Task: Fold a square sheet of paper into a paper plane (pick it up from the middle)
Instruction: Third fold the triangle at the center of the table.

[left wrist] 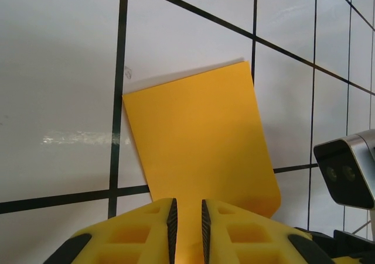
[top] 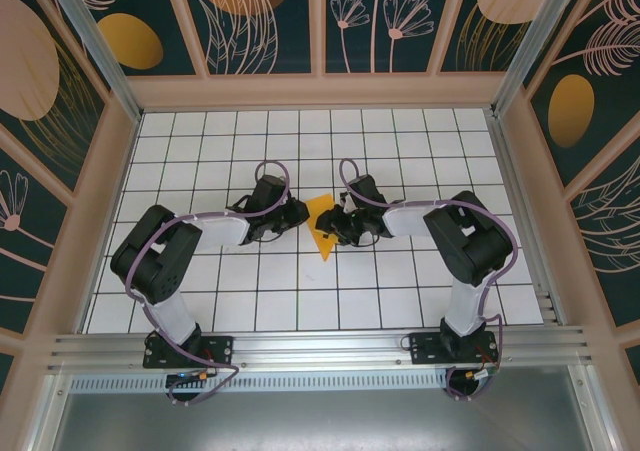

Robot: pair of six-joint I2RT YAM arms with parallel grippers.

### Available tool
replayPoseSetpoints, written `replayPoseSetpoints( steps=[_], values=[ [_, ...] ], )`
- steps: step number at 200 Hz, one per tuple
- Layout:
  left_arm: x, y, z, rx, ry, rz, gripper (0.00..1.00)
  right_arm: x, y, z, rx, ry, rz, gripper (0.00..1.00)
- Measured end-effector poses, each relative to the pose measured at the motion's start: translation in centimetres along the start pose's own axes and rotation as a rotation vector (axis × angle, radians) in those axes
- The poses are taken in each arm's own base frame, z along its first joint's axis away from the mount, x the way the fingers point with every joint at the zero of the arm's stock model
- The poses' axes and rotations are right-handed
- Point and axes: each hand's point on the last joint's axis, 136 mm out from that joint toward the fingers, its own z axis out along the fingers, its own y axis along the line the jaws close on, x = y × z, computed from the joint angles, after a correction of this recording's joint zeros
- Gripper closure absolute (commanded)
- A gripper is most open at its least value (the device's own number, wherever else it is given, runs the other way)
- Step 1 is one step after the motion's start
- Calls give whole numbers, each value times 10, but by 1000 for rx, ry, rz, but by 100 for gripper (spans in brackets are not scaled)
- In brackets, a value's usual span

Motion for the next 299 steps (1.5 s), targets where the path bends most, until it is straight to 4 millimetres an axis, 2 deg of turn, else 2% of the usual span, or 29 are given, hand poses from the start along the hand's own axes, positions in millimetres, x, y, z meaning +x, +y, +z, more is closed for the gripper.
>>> replayPoseSetpoints(
  steps=[30,60,82,110,161,299],
  values=[
    [3,-2,0,8,8,4,88,-1,-8,0,30,-15,6,84],
    [9,-10,1,35,26,11,98,-1,-15,1,54,-18,5,92],
    [15,-16,2,57,45,19,100,0,-15,1,55,-16,6,96],
    [23,-21,4,76,67,30,100,0,-15,1,55,-16,6,97],
    [40,-18,11,71,117,23,100,0,-15,1,55,-16,6,97],
    [56,-2,17,35,157,-4,100,0,-15,1,52,-11,8,97]
  ],
)
